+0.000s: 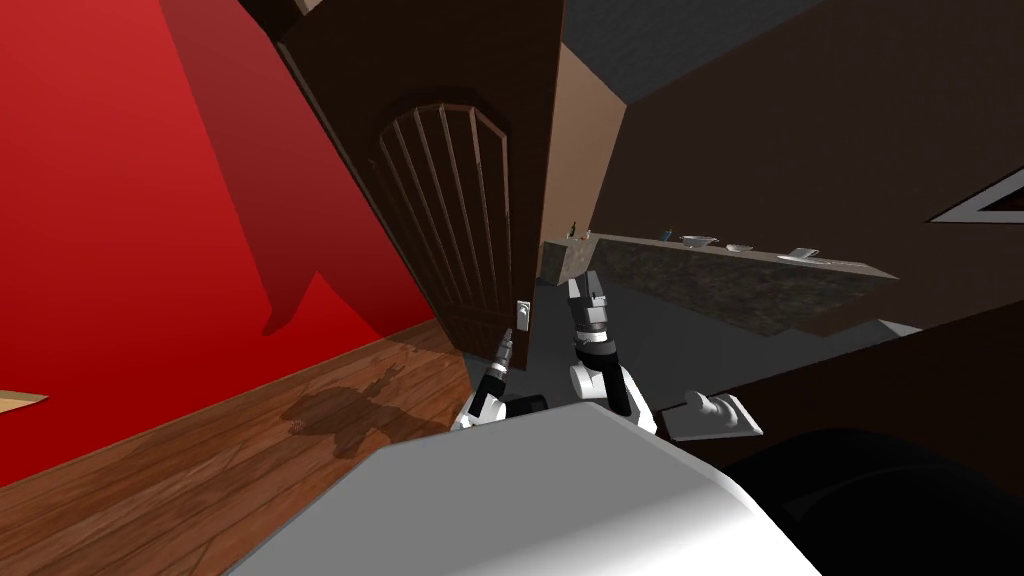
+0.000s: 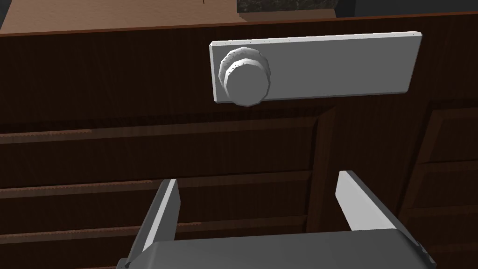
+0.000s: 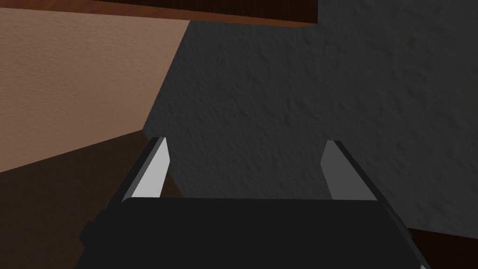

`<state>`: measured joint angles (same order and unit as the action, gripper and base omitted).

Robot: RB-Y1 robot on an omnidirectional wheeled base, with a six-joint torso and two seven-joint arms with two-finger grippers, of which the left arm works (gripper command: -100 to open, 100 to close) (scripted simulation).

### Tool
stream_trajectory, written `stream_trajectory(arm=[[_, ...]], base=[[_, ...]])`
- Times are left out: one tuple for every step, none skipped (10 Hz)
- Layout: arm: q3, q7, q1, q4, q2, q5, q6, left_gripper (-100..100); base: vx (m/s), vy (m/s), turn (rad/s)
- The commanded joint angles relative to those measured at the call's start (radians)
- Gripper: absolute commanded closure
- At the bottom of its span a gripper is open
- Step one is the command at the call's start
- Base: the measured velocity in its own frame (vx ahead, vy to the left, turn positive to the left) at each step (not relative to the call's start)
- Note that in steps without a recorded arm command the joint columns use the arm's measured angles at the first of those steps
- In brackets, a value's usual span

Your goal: Push the door open

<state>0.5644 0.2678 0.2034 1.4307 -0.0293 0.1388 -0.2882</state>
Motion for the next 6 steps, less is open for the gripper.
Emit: stream_trajectory(arm=[[0.0,0.0,0.0,0.0,0.0,0.0,0.0,-100],[-0.004,-0.001,-0.006,-0.007,0.03,0.0,-0.003,-100],[-0.007,-0.002,-0.011,-0.01,0.041,0.0,-0.004,-100],[-0.01,-0.003,-0.016,-0.014,0.048,0.0,-0.005,-100],[-0.013,-0.004,-0.021,-0.019,0.049,0.0,-0.007,-100],[-0.017,-0.005,-0.026,-0.023,0.044,0.0,-0.008,-100]], base=[[-0.057,0.007,-0.001],[0.085,-0.027,-0.023],[0.198,-0.085,-0.018],[0.219,-0.118,-0.009],[0.211,-0.107,-0.013],[0.222,-0.119,-0.023]])
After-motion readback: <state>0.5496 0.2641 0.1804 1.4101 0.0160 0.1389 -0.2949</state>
